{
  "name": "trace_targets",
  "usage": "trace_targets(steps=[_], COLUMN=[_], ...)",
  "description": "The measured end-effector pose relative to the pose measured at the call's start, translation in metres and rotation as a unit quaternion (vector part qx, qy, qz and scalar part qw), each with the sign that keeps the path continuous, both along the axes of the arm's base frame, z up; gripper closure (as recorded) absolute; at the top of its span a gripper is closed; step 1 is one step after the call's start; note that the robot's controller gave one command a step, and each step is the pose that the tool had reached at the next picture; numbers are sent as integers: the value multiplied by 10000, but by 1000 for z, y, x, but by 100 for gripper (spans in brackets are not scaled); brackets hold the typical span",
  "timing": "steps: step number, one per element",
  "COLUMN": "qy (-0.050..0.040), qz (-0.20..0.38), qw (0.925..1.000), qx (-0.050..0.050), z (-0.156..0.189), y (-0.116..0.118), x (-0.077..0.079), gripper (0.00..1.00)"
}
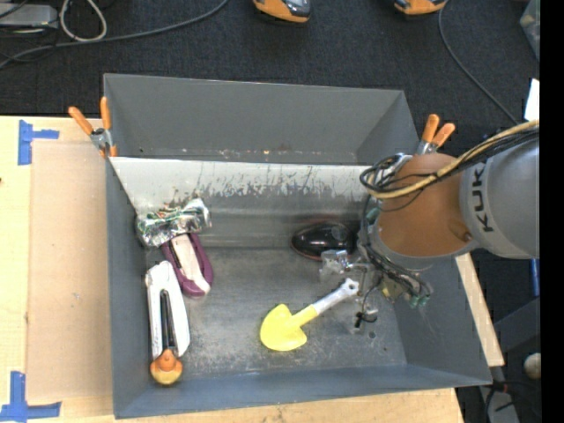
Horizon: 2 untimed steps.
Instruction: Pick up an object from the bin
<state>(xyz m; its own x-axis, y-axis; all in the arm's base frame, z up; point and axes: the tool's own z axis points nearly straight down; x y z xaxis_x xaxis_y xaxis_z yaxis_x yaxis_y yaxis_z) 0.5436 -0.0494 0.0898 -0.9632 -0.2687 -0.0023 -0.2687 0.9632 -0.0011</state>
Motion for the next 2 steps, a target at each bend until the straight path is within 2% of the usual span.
trace_targets(steps=[1, 2], qy=[22, 33], qz=[717, 559], qw=[9974, 9984], qx=[8, 27], z=[-9, -20], y=[18, 17], x=[2, 4], gripper=[0, 0])
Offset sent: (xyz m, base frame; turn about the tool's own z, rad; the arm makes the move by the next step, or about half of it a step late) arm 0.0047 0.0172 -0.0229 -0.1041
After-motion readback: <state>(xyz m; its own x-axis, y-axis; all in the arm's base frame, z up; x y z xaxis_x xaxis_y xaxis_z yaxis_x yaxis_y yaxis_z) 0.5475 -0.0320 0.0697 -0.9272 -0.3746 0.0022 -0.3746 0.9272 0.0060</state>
